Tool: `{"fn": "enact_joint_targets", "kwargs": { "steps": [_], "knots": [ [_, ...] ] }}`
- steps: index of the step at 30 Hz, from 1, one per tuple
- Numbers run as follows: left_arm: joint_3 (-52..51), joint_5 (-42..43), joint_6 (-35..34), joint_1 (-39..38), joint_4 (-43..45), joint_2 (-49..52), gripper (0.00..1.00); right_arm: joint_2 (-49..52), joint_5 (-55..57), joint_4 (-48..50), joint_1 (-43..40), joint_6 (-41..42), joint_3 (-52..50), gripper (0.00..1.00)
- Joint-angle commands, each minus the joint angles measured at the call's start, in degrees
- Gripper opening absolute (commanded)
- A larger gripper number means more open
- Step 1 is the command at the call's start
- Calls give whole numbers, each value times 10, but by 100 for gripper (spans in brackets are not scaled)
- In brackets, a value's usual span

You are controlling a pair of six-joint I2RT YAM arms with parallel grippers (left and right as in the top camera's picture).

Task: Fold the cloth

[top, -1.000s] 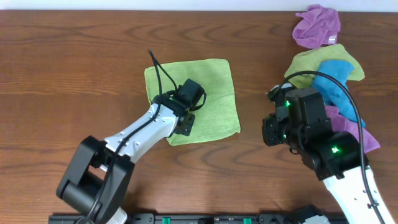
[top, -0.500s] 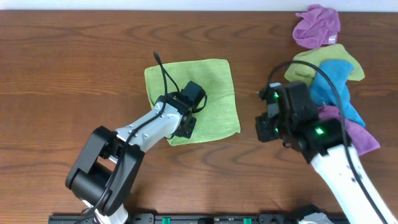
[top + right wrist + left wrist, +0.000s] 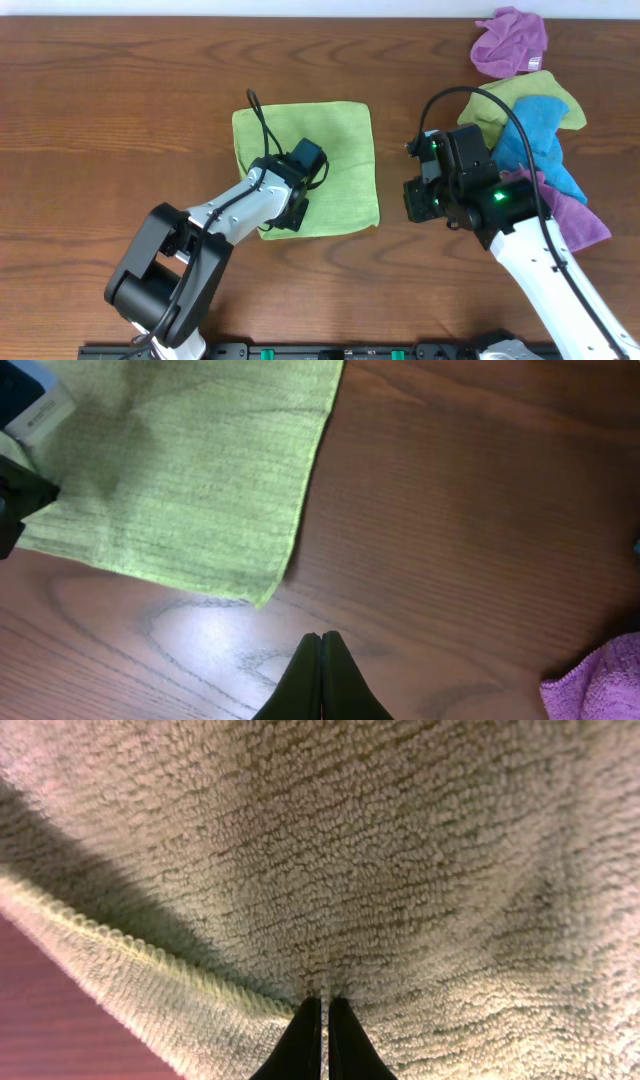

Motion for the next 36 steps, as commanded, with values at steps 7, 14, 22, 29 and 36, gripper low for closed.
{"fn": "enact_joint_targets", "kwargs": {
  "steps": [7, 14, 22, 29, 36],
  "knots": [
    [-18, -26, -6, 4, -45, -6, 6, -3, -5, 2, -2, -10, -1, 1],
    [-17, -32, -17, 3, -68, -11, 6, -3, -5, 3, -2, -10, -1, 1],
    [-16, -62, -31, 3, -88, -54, 6, -3, -5, 4, -2, -15, -1, 2],
    [-14, -70, -49, 3, -121, -112, 8, -5, -10, 1, -17, -15, -1, 20],
    [-15, -51, -52, 3, -176, -108, 33, -26, -72, -30, -51, -37, -1, 57]
  ]
}}
